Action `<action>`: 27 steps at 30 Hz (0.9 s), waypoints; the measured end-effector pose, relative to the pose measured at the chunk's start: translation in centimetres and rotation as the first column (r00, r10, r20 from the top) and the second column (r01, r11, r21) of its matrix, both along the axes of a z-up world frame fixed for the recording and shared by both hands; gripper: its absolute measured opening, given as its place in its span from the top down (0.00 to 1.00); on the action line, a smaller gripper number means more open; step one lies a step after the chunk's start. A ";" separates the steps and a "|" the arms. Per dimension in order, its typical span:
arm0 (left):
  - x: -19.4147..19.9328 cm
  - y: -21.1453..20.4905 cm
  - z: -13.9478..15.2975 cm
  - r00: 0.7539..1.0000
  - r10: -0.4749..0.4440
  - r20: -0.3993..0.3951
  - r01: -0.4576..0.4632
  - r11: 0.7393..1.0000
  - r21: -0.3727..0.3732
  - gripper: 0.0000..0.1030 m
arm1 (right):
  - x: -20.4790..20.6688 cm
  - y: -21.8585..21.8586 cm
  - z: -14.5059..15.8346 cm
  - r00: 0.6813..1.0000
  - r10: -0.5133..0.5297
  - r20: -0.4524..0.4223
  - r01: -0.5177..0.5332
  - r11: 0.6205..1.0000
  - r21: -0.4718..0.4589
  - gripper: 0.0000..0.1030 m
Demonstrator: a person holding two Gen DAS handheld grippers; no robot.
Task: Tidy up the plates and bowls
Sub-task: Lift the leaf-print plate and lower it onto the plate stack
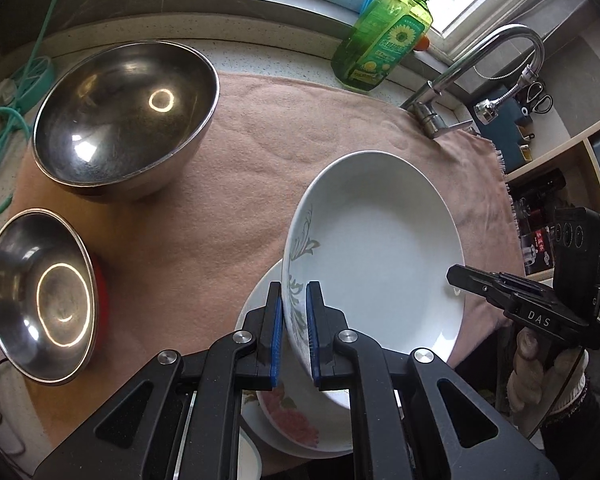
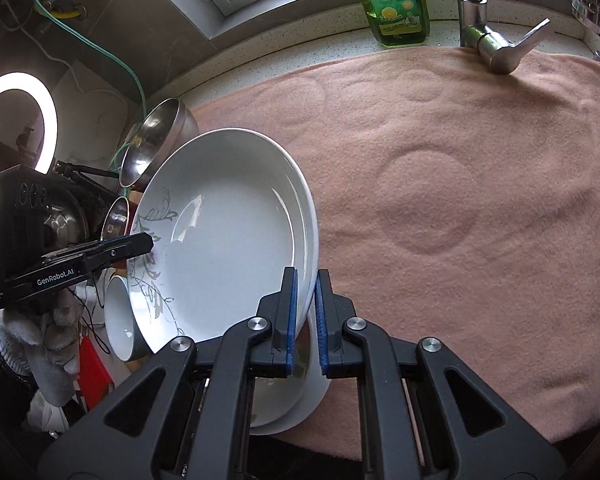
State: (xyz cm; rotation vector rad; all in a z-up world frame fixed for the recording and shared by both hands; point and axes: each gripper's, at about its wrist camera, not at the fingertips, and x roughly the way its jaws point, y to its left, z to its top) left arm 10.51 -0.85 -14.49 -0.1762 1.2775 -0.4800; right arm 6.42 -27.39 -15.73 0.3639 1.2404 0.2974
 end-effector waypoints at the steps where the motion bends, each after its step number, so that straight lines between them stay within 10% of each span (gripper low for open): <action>1: -0.2 -0.1 -0.1 1.000 -0.012 0.002 0.012 1.000 0.008 0.91 | -0.5 0.0 -0.2 1.000 -0.008 -0.003 0.008 1.000 -0.001 0.92; 27: -1.1 -0.7 -1.5 0.991 -0.136 -0.014 0.136 0.981 0.138 0.91 | -6.6 2.1 -1.2 0.995 -0.020 -0.095 0.025 0.998 0.052 0.89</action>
